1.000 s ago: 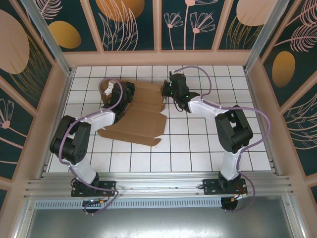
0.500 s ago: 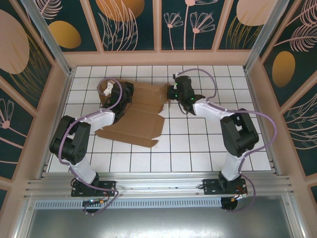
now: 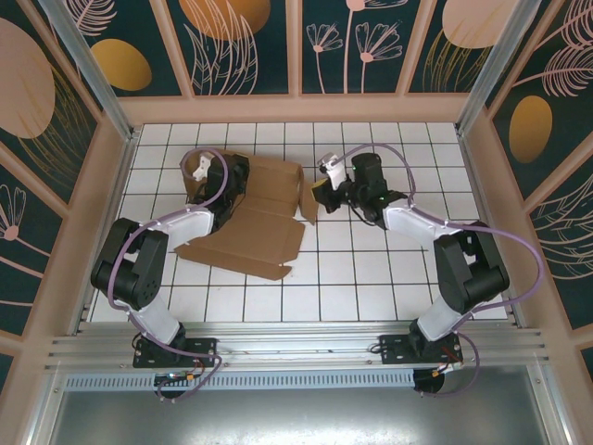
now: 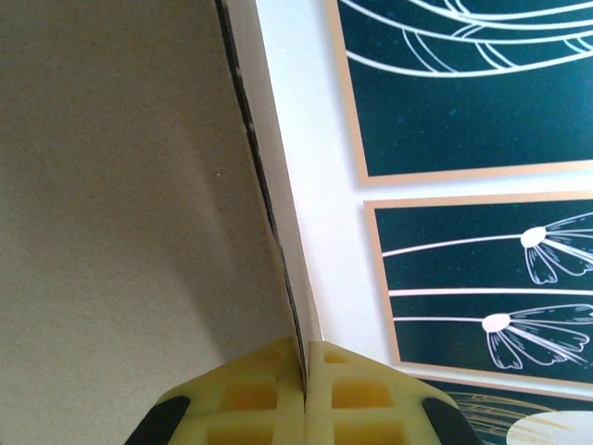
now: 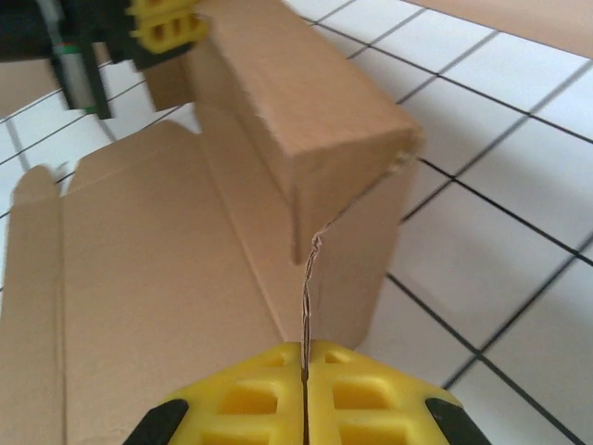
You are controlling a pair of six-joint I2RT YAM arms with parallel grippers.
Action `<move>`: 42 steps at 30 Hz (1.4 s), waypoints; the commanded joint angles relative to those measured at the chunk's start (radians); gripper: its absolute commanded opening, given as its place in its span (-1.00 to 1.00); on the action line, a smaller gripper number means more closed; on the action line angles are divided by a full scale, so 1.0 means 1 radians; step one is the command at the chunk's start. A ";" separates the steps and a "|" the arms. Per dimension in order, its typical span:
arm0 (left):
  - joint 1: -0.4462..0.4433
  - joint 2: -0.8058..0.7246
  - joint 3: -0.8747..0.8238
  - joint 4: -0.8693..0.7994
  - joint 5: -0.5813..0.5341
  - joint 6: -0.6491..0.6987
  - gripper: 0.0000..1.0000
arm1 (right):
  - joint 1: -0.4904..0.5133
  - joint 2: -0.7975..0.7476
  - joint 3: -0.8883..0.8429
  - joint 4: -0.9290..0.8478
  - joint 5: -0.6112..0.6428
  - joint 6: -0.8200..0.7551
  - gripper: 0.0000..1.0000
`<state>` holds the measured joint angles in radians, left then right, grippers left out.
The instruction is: Fold the paper box
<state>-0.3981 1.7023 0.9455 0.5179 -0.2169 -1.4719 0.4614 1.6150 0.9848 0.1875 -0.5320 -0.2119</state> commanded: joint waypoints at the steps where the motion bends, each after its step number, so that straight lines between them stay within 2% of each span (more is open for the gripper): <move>1: -0.001 -0.007 -0.017 0.012 -0.011 -0.016 -1.00 | 0.033 -0.044 -0.025 0.086 -0.135 -0.035 -0.85; 4: -0.001 -0.002 -0.032 0.042 0.004 -0.024 -1.00 | 0.058 -0.017 -0.034 0.153 -0.135 0.025 -0.83; 10: -0.001 -0.001 -0.054 0.090 0.033 -0.026 -1.00 | 0.080 0.053 -0.046 0.356 -0.057 0.156 -0.66; 13: -0.001 -0.010 -0.064 0.102 0.037 -0.004 -1.00 | 0.071 0.048 -0.054 0.360 -0.034 0.125 -0.45; 15: -0.001 -0.012 -0.074 0.126 0.048 0.018 -1.00 | 0.043 0.035 -0.061 0.339 -0.063 0.093 -0.33; 17: -0.001 -0.008 -0.080 0.145 0.062 0.033 -1.00 | 0.010 0.016 -0.059 0.304 -0.121 0.062 -0.21; 20: -0.001 -0.003 -0.088 0.170 0.076 0.067 -1.00 | -0.035 -0.028 -0.055 0.271 -0.273 0.050 0.00; 23: 0.003 0.005 -0.089 0.189 0.095 0.089 -1.00 | -0.085 -0.082 -0.025 0.199 -0.395 0.043 0.09; 26: 0.004 0.005 -0.090 0.226 0.119 0.108 -1.00 | -0.163 -0.137 -0.041 0.290 -0.525 0.165 0.14; 27: 0.004 0.030 -0.088 0.235 0.127 0.112 -1.00 | -0.191 -0.146 -0.053 0.345 -0.535 0.218 0.14; 30: 0.004 0.045 -0.082 0.268 0.150 0.124 -1.00 | -0.310 -0.138 -0.115 0.577 -0.432 0.421 0.08; 31: 0.003 0.047 -0.082 0.278 0.156 0.129 -1.00 | -0.343 -0.123 -0.122 0.592 -0.345 0.456 -0.01; 32: 0.005 0.049 -0.082 0.283 0.161 0.132 -1.00 | -0.366 -0.105 -0.113 0.534 -0.258 0.439 -0.10; 35: 0.004 0.045 -0.082 0.292 0.172 0.146 -1.00 | -0.337 -0.043 -0.026 0.252 -0.076 0.217 -0.23; 38: 0.004 0.047 -0.079 0.296 0.178 0.154 -1.00 | -0.259 0.022 0.035 0.078 -0.005 0.040 -0.24; 42: 0.004 0.053 -0.074 0.305 0.191 0.154 -1.00 | -0.165 0.074 0.058 -0.005 0.052 -0.080 -0.23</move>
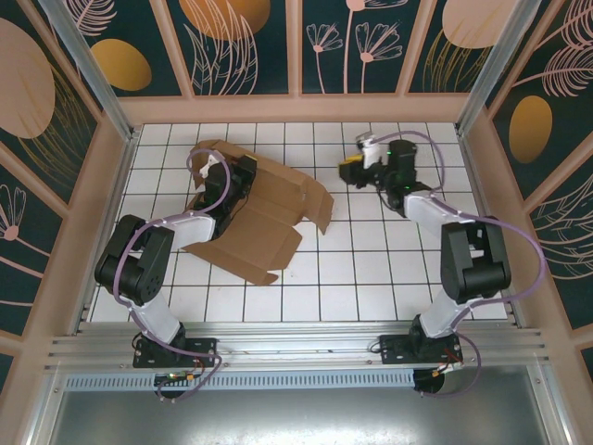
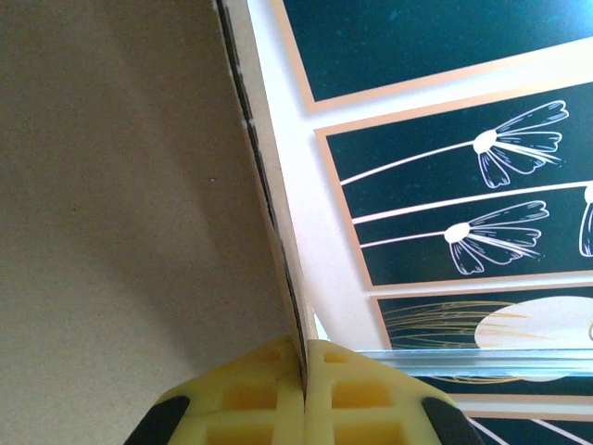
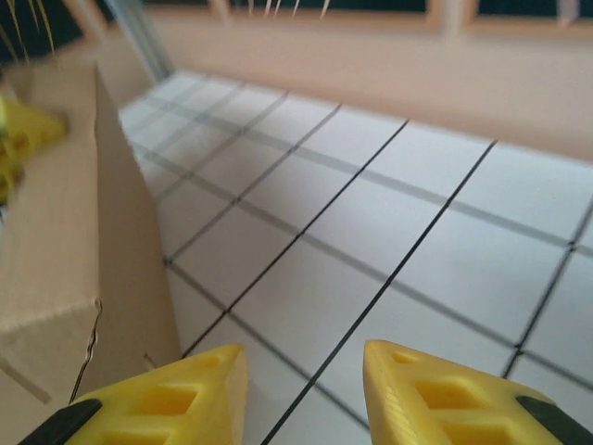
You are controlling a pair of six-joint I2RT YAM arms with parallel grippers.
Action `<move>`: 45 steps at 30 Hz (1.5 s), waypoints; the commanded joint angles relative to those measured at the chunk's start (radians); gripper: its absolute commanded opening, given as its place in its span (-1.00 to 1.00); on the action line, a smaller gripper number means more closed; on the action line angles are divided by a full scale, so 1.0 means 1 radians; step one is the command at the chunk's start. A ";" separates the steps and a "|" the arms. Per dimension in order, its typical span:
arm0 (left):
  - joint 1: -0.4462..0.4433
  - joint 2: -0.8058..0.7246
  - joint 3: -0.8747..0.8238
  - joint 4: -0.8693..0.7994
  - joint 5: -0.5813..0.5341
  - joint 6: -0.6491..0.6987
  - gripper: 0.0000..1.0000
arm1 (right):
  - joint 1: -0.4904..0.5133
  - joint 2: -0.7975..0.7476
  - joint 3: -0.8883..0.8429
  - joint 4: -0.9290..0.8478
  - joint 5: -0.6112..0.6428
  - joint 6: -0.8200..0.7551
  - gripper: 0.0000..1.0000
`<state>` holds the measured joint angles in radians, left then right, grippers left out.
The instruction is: Fold the paper box
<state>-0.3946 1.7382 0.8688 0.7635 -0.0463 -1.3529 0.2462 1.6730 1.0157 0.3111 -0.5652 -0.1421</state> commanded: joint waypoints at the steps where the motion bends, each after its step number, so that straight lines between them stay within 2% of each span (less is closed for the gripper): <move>1: 0.000 0.020 0.004 0.062 0.024 0.031 -1.00 | 0.060 0.025 0.019 -0.124 0.082 -0.158 -0.23; 5: 0.000 0.028 0.003 0.073 0.036 0.022 -1.00 | 0.097 0.055 -0.008 -0.108 0.052 -0.208 -0.21; 11: 0.000 0.034 -0.005 0.088 0.045 0.008 -1.00 | 0.174 0.055 -0.063 -0.036 -0.012 -0.287 -0.02; 18: 0.000 0.034 -0.016 0.104 0.051 0.003 -1.00 | 0.203 0.046 -0.107 0.106 -0.042 -0.228 0.17; 21: 0.000 0.034 -0.019 0.112 0.054 0.000 -1.00 | 0.217 0.062 -0.105 0.153 -0.003 -0.187 0.22; 24: 0.000 0.034 -0.023 0.117 0.056 -0.006 -1.00 | 0.232 0.082 -0.102 0.205 0.028 -0.141 0.45; 25: 0.000 0.034 -0.025 0.120 0.056 -0.005 -1.00 | 0.239 0.086 -0.103 0.222 0.043 -0.134 0.46; 37: 0.000 0.033 -0.030 0.128 0.054 -0.022 -1.00 | 0.323 0.107 -0.147 0.361 0.254 -0.043 0.46; 45: 0.000 0.028 -0.028 0.124 0.047 -0.026 -1.00 | 0.348 0.102 -0.204 0.530 0.368 0.133 0.47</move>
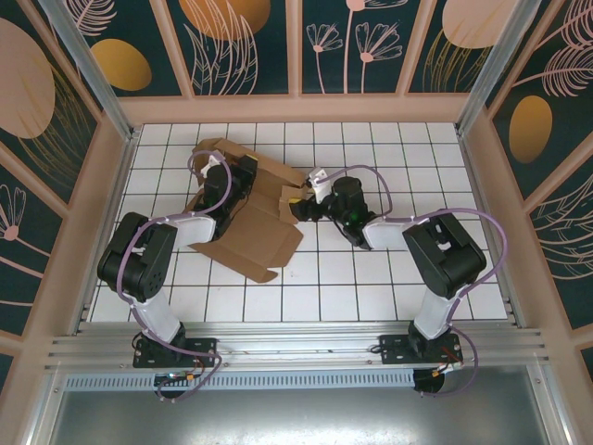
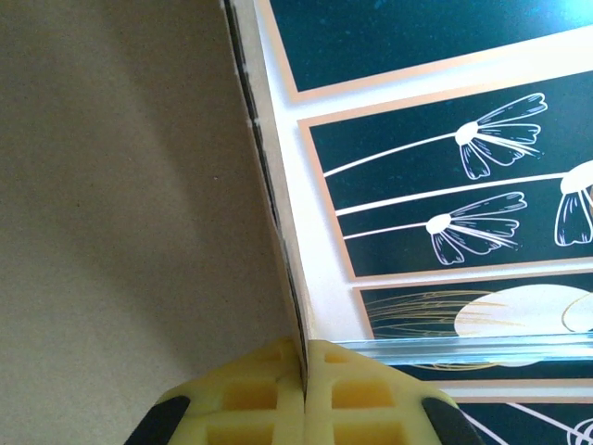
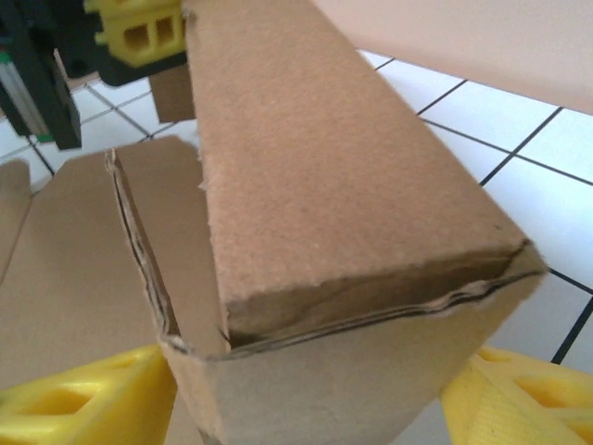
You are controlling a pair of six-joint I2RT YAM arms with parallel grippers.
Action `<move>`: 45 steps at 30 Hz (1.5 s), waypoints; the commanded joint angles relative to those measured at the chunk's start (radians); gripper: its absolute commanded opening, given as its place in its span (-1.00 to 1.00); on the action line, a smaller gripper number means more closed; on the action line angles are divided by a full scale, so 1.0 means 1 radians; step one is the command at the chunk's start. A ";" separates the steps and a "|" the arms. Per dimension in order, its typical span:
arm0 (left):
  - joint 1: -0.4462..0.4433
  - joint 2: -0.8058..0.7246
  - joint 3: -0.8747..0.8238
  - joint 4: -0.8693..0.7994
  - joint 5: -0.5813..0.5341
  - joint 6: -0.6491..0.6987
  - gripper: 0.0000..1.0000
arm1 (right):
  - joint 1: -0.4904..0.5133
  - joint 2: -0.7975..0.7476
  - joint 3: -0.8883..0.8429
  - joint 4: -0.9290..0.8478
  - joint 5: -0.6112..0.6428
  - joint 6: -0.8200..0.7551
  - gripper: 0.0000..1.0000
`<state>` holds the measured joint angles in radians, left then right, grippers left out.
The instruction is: Fold the paper box
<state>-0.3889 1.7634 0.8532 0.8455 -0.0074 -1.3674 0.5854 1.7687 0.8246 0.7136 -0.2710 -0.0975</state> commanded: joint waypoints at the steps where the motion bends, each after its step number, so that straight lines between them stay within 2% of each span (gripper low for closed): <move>1: -0.006 0.002 -0.013 0.044 0.007 -0.014 -1.00 | 0.012 0.011 -0.010 0.129 0.103 0.097 0.45; 8: -0.005 -0.010 -0.030 0.046 -0.004 -0.031 -1.00 | 0.053 0.079 0.055 0.049 0.280 0.077 -0.02; 16: -0.005 -0.010 -0.039 0.046 -0.021 -0.062 -1.00 | 0.121 0.130 0.078 0.048 0.496 0.080 -0.18; 23: -0.005 -0.013 -0.045 0.029 -0.036 -0.086 -1.00 | 0.157 0.164 0.136 -0.026 0.636 0.109 -0.65; 27: -0.005 -0.022 -0.045 0.017 -0.034 -0.094 -0.97 | 0.159 0.157 0.150 -0.039 0.680 0.085 -0.81; 29: -0.005 -0.035 -0.043 0.007 -0.031 -0.095 -0.76 | 0.149 0.149 0.152 -0.040 0.672 0.067 -0.87; 31: -0.005 -0.044 -0.036 -0.007 -0.018 -0.090 -0.38 | 0.127 0.138 0.147 -0.042 0.636 0.059 -0.98; 34: -0.008 -0.089 -0.027 -0.043 0.001 -0.079 -0.02 | 0.088 0.128 0.137 -0.031 0.588 0.043 -1.00; 38: -0.020 -0.134 -0.027 -0.078 0.042 -0.038 0.17 | 0.042 0.122 0.118 0.004 0.503 -0.010 -1.00; 40: -0.027 -0.149 -0.013 -0.107 0.094 -0.006 0.21 | 0.017 0.116 0.102 0.040 0.437 -0.049 -1.00; 45: -0.048 -0.163 0.066 -0.254 0.242 0.092 0.21 | -0.032 0.115 0.093 0.090 0.377 -0.117 -1.00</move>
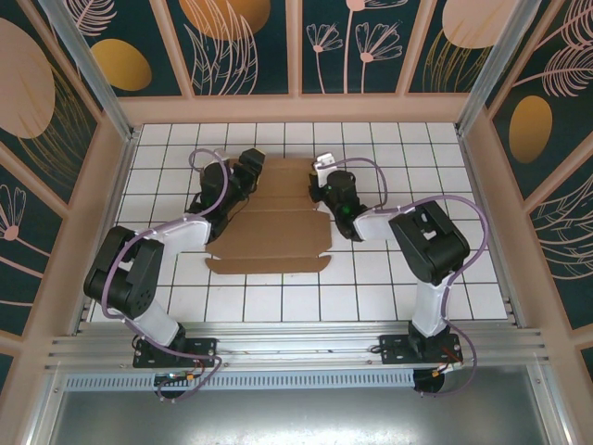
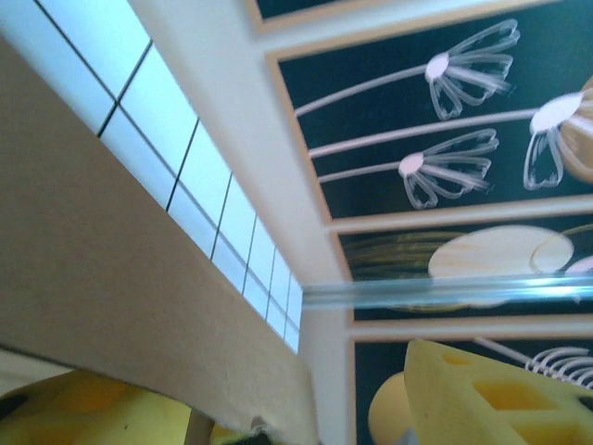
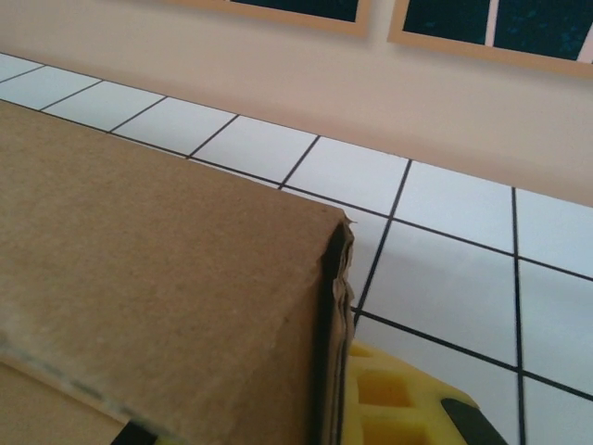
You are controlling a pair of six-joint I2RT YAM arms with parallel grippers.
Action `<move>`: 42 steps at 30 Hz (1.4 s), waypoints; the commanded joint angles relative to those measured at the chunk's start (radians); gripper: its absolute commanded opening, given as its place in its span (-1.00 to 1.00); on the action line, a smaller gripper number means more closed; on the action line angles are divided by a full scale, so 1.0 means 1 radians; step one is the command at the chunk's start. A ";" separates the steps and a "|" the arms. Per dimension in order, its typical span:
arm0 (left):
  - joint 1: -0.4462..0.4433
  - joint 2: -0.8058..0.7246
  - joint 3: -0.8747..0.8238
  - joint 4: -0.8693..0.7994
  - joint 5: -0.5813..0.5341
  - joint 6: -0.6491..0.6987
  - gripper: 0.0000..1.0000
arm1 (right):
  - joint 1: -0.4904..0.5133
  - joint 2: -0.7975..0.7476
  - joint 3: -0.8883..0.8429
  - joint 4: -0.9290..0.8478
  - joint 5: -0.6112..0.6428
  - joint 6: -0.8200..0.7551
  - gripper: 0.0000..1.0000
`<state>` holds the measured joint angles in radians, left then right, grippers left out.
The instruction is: Fold the paper box
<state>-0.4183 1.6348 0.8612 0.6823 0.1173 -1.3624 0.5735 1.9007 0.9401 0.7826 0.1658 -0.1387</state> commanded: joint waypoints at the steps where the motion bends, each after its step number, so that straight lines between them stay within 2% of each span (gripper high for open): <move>1: -0.027 -0.044 0.074 -0.143 0.128 0.116 0.21 | -0.021 -0.016 -0.020 0.024 -0.070 -0.082 -1.00; 8: -0.048 -0.100 0.105 -0.415 0.216 0.279 0.18 | -0.062 -0.021 0.003 0.036 -0.101 -0.135 -1.00; 13: -0.047 -0.093 0.250 -0.556 0.383 0.435 -0.02 | -0.070 -0.025 -0.019 0.069 -0.140 -0.163 -1.00; 16: -0.044 -0.105 0.343 -0.621 0.306 0.512 -0.07 | -0.075 -0.029 -0.039 0.098 -0.146 -0.171 -1.00; 21: -0.017 -0.055 0.422 -0.595 0.206 0.510 -0.02 | -0.083 -0.041 -0.066 0.127 -0.215 -0.163 -1.00; 27: 0.041 0.064 0.361 -0.430 0.278 0.387 -0.02 | -0.083 -0.033 -0.071 0.132 -0.216 -0.154 -1.00; 35: 0.052 0.123 0.294 -0.350 0.291 0.378 0.00 | -0.075 -0.022 -0.073 0.135 -0.223 -0.144 -1.00; 42: 0.052 0.129 0.245 -0.313 0.297 0.355 0.00 | -0.073 -0.037 -0.105 0.145 -0.239 -0.133 -0.79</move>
<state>-0.3656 1.7504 1.1450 0.3748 0.3981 -0.9878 0.4934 1.8912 0.8623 0.9066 -0.0467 -0.2626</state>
